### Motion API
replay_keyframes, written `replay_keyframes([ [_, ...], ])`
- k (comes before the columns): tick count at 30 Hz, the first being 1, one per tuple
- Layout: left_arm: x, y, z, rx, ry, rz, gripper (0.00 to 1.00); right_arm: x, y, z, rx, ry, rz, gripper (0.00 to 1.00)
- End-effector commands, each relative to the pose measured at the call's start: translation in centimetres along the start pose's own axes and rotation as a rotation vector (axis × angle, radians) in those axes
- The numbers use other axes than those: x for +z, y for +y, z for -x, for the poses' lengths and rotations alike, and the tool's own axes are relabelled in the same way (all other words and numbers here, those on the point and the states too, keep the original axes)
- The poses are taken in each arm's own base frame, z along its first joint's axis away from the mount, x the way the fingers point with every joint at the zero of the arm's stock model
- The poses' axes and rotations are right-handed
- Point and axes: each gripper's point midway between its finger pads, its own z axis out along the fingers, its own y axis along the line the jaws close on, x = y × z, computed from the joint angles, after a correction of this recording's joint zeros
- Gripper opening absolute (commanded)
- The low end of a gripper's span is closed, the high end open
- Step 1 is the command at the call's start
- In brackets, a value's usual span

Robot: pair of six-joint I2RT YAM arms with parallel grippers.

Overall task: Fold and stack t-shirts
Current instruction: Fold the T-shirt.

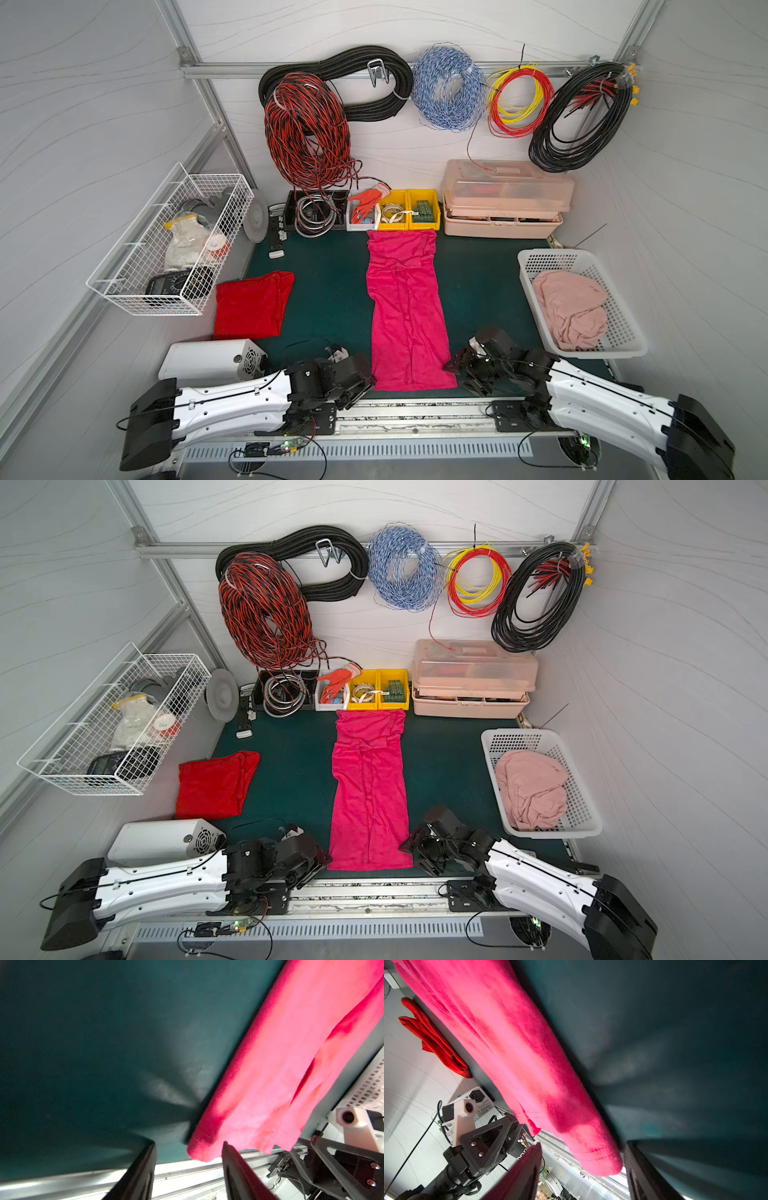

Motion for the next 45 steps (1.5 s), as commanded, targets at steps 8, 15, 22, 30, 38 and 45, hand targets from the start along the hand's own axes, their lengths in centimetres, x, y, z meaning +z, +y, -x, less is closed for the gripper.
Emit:
replay_keyframes([
  [8,3.0,1.4,0.3,-0.020,-0.007,-0.001,0.44,0.4,-1.1,0.4,0.002,-0.020,-0.044,0.69],
  [15,2.4,1.9,0.6,-0.021,-0.022,0.027,0.38,0.3,-1.2,0.5,0.014,-0.033,-0.033,0.66],
  [22,2.3,3.2,0.9,-0.041,-0.035,0.058,0.29,1.1,-0.8,0.3,0.005,-0.015,-0.036,0.58],
  [30,3.1,3.2,0.8,-0.041,-0.025,0.048,0.07,1.5,-0.7,0.0,0.004,-0.002,-0.022,0.22],
  [38,1.1,3.3,-1.3,0.028,0.068,0.161,0.00,0.2,-0.3,-2.3,0.015,0.071,-0.041,0.06],
  [45,-2.8,2.8,-2.7,0.087,0.100,0.235,0.00,-2.3,0.6,-4.4,0.016,0.126,-0.057,0.08],
])
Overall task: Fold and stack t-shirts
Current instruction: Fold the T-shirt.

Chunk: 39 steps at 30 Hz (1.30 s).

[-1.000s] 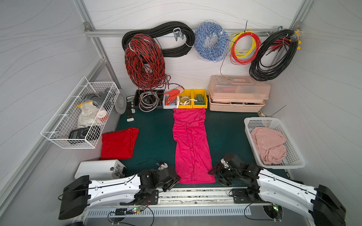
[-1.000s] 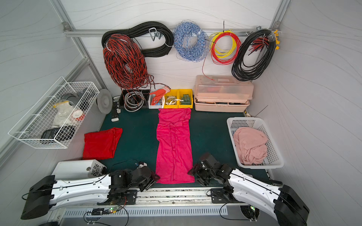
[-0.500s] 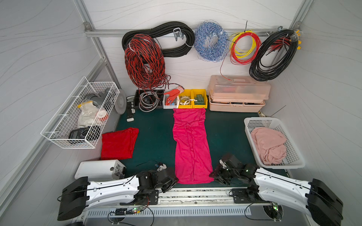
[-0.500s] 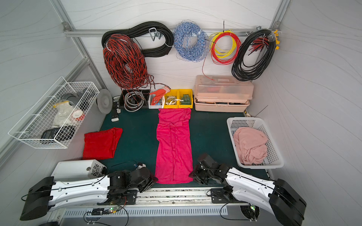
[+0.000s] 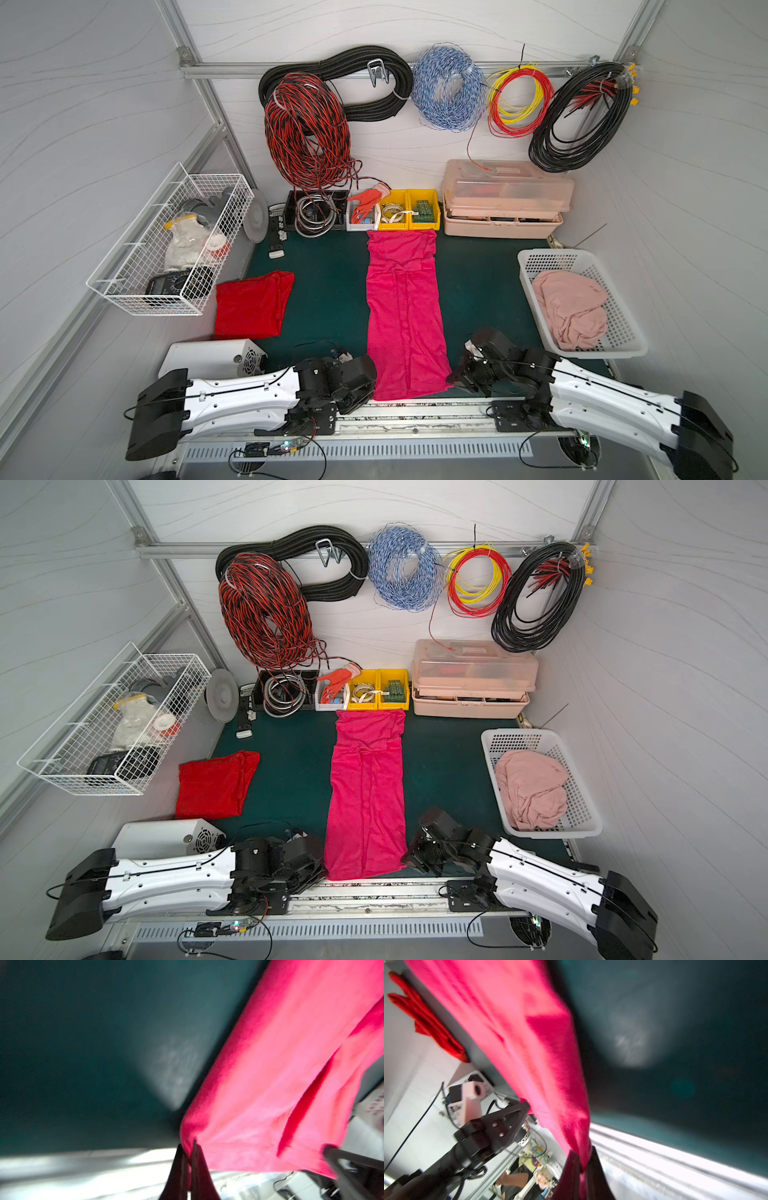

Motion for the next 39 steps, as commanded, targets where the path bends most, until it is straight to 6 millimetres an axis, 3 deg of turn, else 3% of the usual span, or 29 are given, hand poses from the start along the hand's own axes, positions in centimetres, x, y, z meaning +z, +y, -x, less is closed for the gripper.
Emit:
replay_keyframes([
  [1,-2.3,2.2,-0.7,0.041,0.006,0.133,0.00,-1.1,-1.0,-1.4,0.037,0.035,-0.065,0.09],
  [11,-7.7,-1.2,-1.4,0.184,-0.098,0.140,0.00,-4.8,2.2,-3.1,-0.032,0.000,-0.081,0.10],
  [20,-11.5,-3.2,1.3,0.242,-0.260,0.142,0.00,-5.8,3.8,-2.1,-0.073,-0.041,-0.091,0.11],
  [28,-11.9,-6.0,5.4,0.205,-0.257,0.115,0.00,-5.4,7.5,1.7,-0.130,-0.034,-0.094,0.10],
  [34,-10.5,-8.8,8.4,0.215,-0.215,0.110,0.00,-5.1,8.9,5.7,-0.113,-0.032,-0.081,0.10],
  [39,-8.9,-11.0,10.6,0.223,-0.164,0.088,0.00,-4.2,9.9,7.8,-0.119,0.001,-0.083,0.10],
])
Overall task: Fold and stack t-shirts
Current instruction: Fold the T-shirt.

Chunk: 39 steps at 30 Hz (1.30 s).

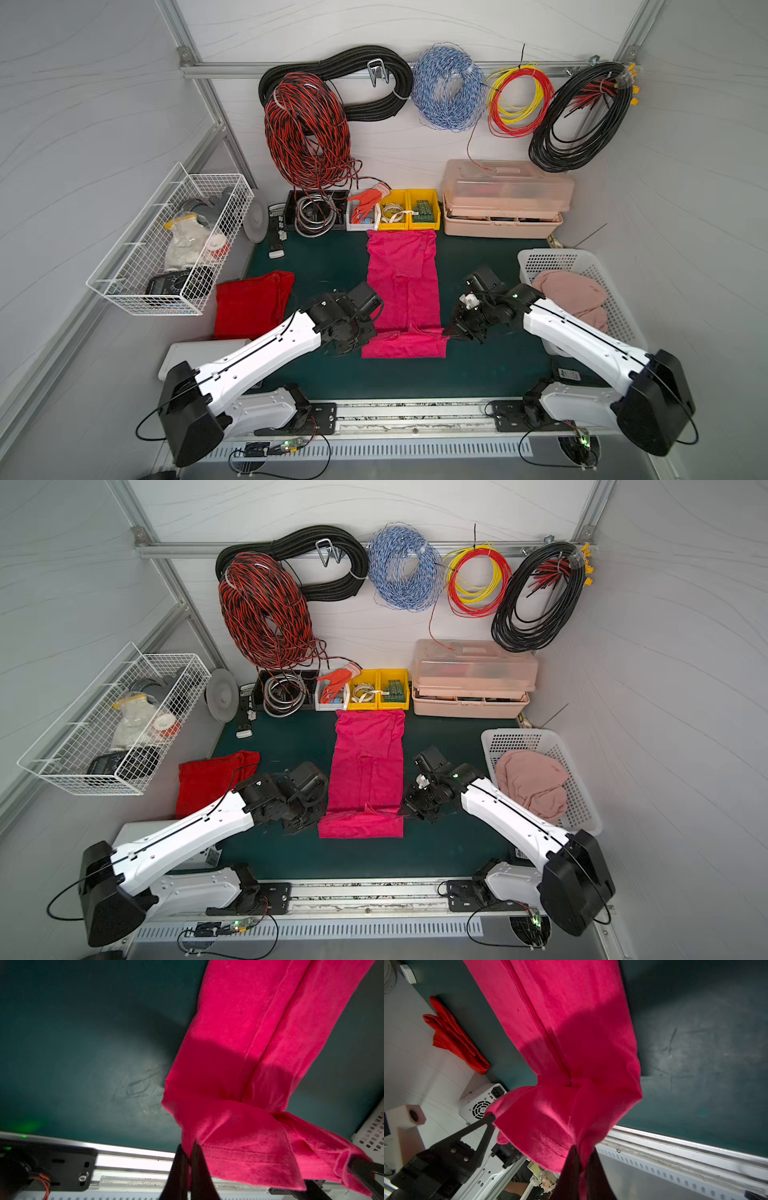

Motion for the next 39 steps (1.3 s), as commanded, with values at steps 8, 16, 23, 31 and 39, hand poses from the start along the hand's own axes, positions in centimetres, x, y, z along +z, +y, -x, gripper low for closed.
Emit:
replay_keyframes([
  [8,1.3,-4.9,5.5,0.097,0.045,-0.095,0.00,1.6,2.7,3.8,-0.064,0.054,0.020,0.09],
  [16,3.1,-6.4,10.3,0.090,0.031,-0.095,0.00,1.8,3.7,8.7,-0.055,0.021,0.018,0.08],
  [23,5.8,-8.1,13.9,0.098,0.042,-0.090,0.00,3.1,4.5,12.6,-0.051,0.023,0.017,0.04],
  [31,7.9,-9.5,18.4,0.089,0.017,-0.100,0.00,3.9,5.0,16.6,-0.045,0.011,0.024,0.00],
  [39,9.5,-10.5,20.9,0.108,0.003,-0.119,0.38,4.3,5.9,19.2,-0.051,-0.008,0.062,0.63],
])
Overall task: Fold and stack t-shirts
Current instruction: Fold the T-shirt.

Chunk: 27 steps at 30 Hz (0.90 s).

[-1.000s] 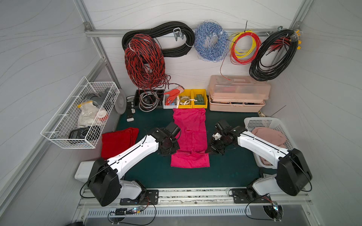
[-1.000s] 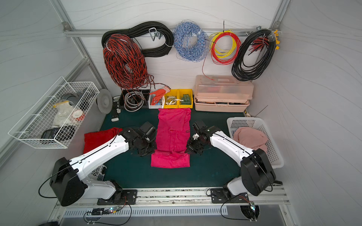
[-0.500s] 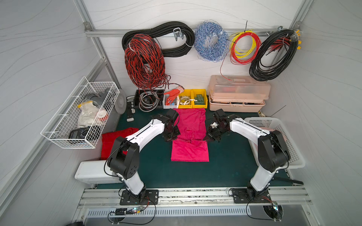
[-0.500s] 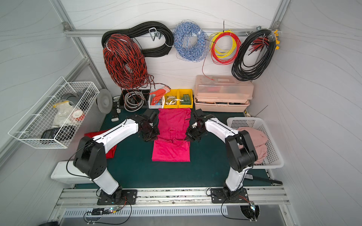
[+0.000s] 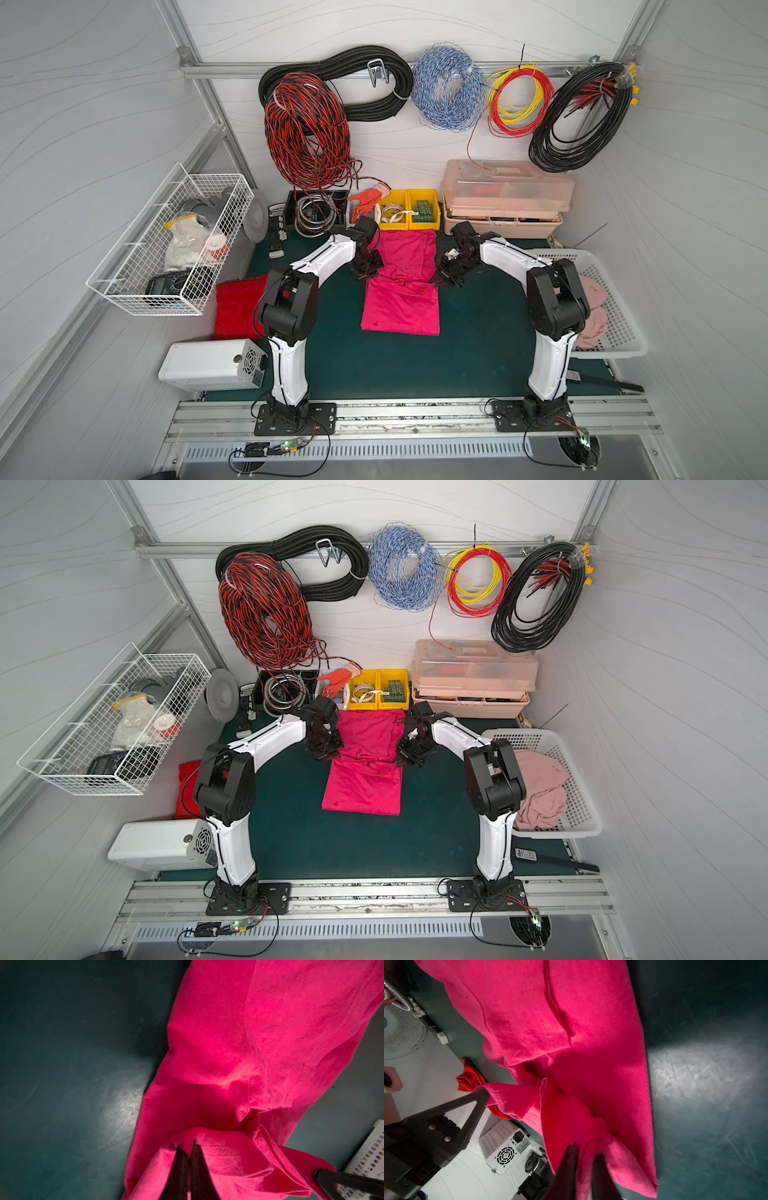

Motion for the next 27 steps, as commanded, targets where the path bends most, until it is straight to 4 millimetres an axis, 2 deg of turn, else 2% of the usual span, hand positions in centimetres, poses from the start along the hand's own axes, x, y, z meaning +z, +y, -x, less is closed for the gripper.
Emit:
replay_keyframes([
  [1,-0.1,-1.3,2.7,0.028,-0.069,-0.049,0.46,-0.2,1.2,1.8,-0.042,-0.028,0.054,0.74],
  [4,-1.0,-1.5,5.4,0.000,-0.171,-0.088,0.49,-1.8,2.9,5.1,-0.094,-0.160,0.096,0.77],
  [7,-2.3,-0.7,7.2,-0.046,-0.207,-0.076,0.50,-3.6,3.6,7.6,-0.084,-0.235,0.103,0.78],
  [10,-3.7,0.7,7.6,-0.046,-0.221,-0.037,0.51,-4.8,4.0,7.9,-0.108,-0.253,0.082,0.78],
  [12,-4.2,1.6,6.7,-0.041,-0.199,-0.033,0.50,-5.1,3.5,7.1,-0.115,-0.250,0.062,0.78],
  [15,-3.8,1.8,3.3,-0.009,-0.101,-0.099,0.48,-4.6,2.5,4.7,-0.090,-0.204,0.088,0.76],
  [18,-2.3,1.3,-1.7,0.028,0.048,-0.245,0.45,-3.0,0.7,1.3,-0.048,-0.138,0.135,0.76],
  [21,-1.3,3.1,-6.0,0.052,0.144,-0.270,0.48,-1.5,-1.6,-2.2,-0.002,-0.087,0.170,0.76],
  [23,-1.0,4.0,-8.4,0.045,0.198,-0.291,0.52,-0.8,-3.3,-4.6,0.015,-0.068,0.133,0.76],
  [27,-0.4,5.9,-12.5,-0.009,0.264,-0.311,0.51,0.2,-5.6,-9.0,0.039,-0.048,0.116,0.77],
])
